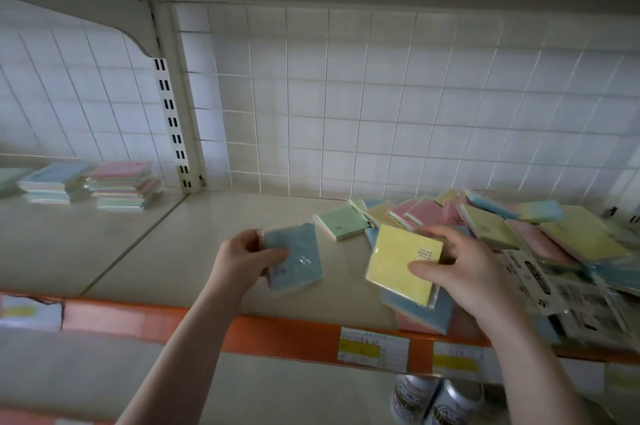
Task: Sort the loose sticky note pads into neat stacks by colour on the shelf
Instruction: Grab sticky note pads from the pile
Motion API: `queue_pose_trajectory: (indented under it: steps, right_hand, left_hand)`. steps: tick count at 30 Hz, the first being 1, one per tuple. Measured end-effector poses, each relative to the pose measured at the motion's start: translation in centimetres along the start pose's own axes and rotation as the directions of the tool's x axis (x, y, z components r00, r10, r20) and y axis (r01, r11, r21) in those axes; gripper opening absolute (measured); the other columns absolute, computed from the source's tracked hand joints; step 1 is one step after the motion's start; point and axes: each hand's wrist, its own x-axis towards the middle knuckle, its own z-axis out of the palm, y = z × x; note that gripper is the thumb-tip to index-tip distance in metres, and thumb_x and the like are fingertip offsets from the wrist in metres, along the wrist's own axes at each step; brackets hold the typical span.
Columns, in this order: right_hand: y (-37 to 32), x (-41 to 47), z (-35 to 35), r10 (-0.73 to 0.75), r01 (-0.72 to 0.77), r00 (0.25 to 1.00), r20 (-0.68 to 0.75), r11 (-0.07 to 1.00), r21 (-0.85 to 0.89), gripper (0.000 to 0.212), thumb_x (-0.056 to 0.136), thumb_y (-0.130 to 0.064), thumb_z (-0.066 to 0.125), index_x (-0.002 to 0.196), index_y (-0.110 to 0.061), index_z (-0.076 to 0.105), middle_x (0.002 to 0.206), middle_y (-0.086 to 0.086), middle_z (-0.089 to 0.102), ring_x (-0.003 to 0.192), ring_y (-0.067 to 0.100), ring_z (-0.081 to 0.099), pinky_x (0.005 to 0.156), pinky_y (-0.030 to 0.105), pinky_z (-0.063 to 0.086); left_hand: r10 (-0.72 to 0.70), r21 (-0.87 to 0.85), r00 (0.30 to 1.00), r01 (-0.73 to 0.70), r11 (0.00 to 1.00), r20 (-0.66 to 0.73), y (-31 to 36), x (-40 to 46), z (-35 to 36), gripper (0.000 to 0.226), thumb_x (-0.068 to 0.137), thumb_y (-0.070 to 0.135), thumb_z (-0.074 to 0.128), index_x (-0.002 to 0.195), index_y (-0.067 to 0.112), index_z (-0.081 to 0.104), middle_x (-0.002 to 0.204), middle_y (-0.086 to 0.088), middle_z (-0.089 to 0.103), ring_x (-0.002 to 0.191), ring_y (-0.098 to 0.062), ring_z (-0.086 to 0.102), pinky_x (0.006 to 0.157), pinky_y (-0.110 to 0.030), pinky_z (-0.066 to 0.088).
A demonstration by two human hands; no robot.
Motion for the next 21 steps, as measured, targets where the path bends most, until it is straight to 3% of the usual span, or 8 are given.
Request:
queue_pose_trajectory:
  steps: [3, 7, 9, 11, 13, 15, 21]
  right_hand:
    - [-0.1, 0.7, 1.2, -0.002, 0.007, 0.999, -0.044, 0.992, 0.128, 0.027, 0.075, -0.008, 0.074, 0.085, -0.028, 0.059, 0.079, -0.011, 0.068, 0.076, 0.009, 0.064, 0.064, 0.028, 0.045]
    - [-0.6, 1.3, 3.7, 0.022, -0.002, 0.997, -0.068, 0.960, 0.280, 0.021, 0.075, -0.003, 0.073, 0.082, -0.020, 0.062, 0.077, -0.002, 0.069, 0.076, 0.019, 0.066, 0.064, 0.030, 0.047]
    - [-1.2, 1.4, 5.2, 0.014, 0.012, 0.996, -0.088, 0.958, 0.286, 0.018, 0.073, -0.005, 0.075, 0.080, -0.017, 0.064, 0.076, 0.002, 0.070, 0.074, 0.023, 0.066, 0.069, 0.035, 0.050]
    - [-2.0, 1.4, 6.9, -0.018, 0.043, 0.995, -0.095, 0.962, 0.269, 0.014, 0.073, -0.005, 0.075, 0.079, -0.014, 0.066, 0.071, 0.004, 0.069, 0.065, 0.019, 0.064, 0.058, 0.028, 0.047]
    - [-3.0, 1.5, 8.7, -0.028, 0.056, 0.995, -0.098, 0.953, 0.297, 0.013, 0.074, -0.003, 0.073, 0.081, -0.011, 0.065, 0.073, 0.004, 0.069, 0.065, 0.018, 0.063, 0.054, 0.025, 0.044]
    - [-4.3, 1.6, 10.9, -0.018, 0.046, 0.996, -0.088, 0.944, 0.327, 0.015, 0.076, -0.002, 0.072, 0.087, -0.009, 0.065, 0.079, 0.006, 0.070, 0.071, 0.022, 0.064, 0.058, 0.028, 0.046]
    - [-9.5, 2.2, 20.8, 0.002, 0.040, 0.994, -0.111, 0.927, 0.373, 0.014, 0.078, 0.000, 0.070, 0.087, -0.010, 0.065, 0.082, 0.010, 0.070, 0.073, 0.023, 0.063, 0.064, 0.032, 0.046]
  left_hand:
    - [0.027, -0.065, 0.998, -0.030, 0.997, -0.056, 0.4, -0.8, -0.8, 0.013, 0.078, -0.010, 0.066, 0.080, 0.003, 0.064, 0.079, -0.014, 0.065, 0.072, -0.025, 0.063, 0.070, -0.034, 0.054]
    - [0.087, -0.080, 0.992, -0.095, 0.992, -0.092, 1.2, -1.7, -2.6, 0.012, 0.083, -0.003, 0.063, 0.082, 0.008, 0.066, 0.073, -0.003, 0.065, 0.067, -0.016, 0.062, 0.059, -0.025, 0.051]
    - [0.101, -0.096, 0.990, -0.111, 0.989, -0.101, 1.5, -1.7, -3.9, 0.007, 0.079, 0.008, 0.070, 0.083, 0.010, 0.066, 0.076, -0.006, 0.065, 0.073, -0.021, 0.060, 0.066, -0.030, 0.048]
    - [0.114, -0.115, 0.987, -0.127, 0.985, -0.111, 1.7, -1.5, -5.3, 0.020, 0.070, 0.022, 0.069, 0.087, 0.011, 0.066, 0.082, -0.010, 0.065, 0.079, -0.026, 0.059, 0.074, -0.038, 0.045]
    - [0.121, -0.145, 0.984, -0.139, 0.980, -0.128, 1.5, -0.9, -7.0, 0.016, 0.075, 0.018, 0.070, 0.088, 0.010, 0.064, 0.083, -0.010, 0.064, 0.081, -0.026, 0.058, 0.075, -0.040, 0.043]
    - [0.120, -0.154, 0.984, -0.140, 0.978, -0.135, 1.0, -0.1, -9.1, 0.003, 0.087, 0.007, 0.064, 0.088, 0.009, 0.063, 0.083, -0.010, 0.063, 0.081, -0.026, 0.058, 0.075, -0.040, 0.043]
    - [0.125, -0.165, 0.983, -0.147, 0.975, -0.136, -0.5, 3.4, -19.5, 0.006, 0.090, 0.004, 0.058, 0.088, 0.008, 0.063, 0.083, -0.012, 0.062, 0.077, -0.024, 0.058, 0.069, -0.035, 0.045]
